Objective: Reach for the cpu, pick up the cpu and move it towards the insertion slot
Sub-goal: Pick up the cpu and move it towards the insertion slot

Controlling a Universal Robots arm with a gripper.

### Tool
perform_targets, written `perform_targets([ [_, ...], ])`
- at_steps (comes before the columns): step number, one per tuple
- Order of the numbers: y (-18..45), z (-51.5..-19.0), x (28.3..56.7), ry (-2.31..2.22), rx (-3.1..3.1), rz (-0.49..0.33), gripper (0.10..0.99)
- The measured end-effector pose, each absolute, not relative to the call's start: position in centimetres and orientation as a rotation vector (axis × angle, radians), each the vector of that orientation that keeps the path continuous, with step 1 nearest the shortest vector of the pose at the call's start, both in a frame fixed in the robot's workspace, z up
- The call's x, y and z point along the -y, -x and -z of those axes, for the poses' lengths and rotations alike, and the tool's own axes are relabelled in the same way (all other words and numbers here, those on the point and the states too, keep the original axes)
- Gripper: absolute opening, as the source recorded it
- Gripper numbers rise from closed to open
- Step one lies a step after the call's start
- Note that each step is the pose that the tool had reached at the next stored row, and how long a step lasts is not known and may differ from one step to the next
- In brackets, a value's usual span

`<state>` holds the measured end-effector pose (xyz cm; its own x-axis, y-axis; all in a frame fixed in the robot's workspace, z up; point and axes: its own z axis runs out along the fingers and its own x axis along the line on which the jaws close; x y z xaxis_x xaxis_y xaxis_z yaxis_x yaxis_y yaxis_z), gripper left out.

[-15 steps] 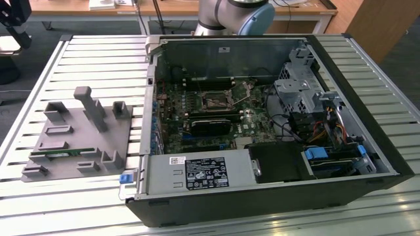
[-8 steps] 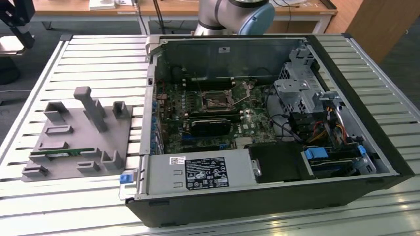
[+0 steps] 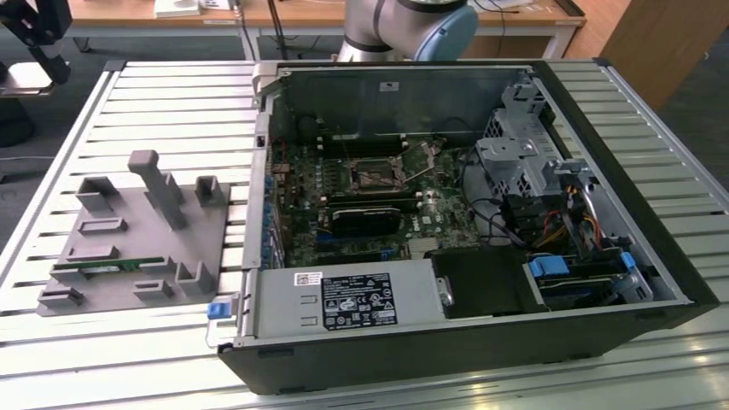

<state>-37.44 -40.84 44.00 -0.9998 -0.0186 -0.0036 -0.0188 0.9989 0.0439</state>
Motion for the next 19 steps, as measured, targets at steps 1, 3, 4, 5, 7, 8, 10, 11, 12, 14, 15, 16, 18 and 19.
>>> perform_targets([
  [1, 37.2, -44.0, 40.8, 0.029, -3.137, -0.069, 0.537],
  [3, 36.8, -44.0, 40.8, 0.029, -3.137, -0.069, 0.537],
  [4, 36.6, -44.0, 40.8, 0.030, -3.137, -0.069, 0.537],
  [5, 36.5, -44.0, 40.8, 0.030, -3.137, -0.069, 0.537],
  [7, 36.3, -44.0, 40.8, 0.029, -3.138, -0.069, 0.537],
  [8, 36.2, -44.0, 40.8, 0.029, -3.138, -0.069, 0.537],
  [10, 35.9, -44.0, 40.8, 0.029, -3.138, -0.069, 0.537],
  [11, 35.8, -44.0, 40.8, 0.029, -3.138, -0.069, 0.537],
  [12, 35.6, -44.0, 40.8, 0.029, -3.137, -0.069, 0.537],
  [14, 35.3, -44.0, 40.8, 0.029, -3.137, -0.069, 0.537],
  [15, 35.2, -44.0, 40.8, 0.029, -3.137, -0.069, 0.537],
  [16, 35.0, -44.0, 40.8, 0.029, -3.137, -0.069, 0.537],
  [18, 34.7, -43.9, 40.8, 0.029, -3.137, -0.069, 0.537],
  [19, 34.5, -43.9, 40.8, 0.029, -3.137, -0.069, 0.537],
])
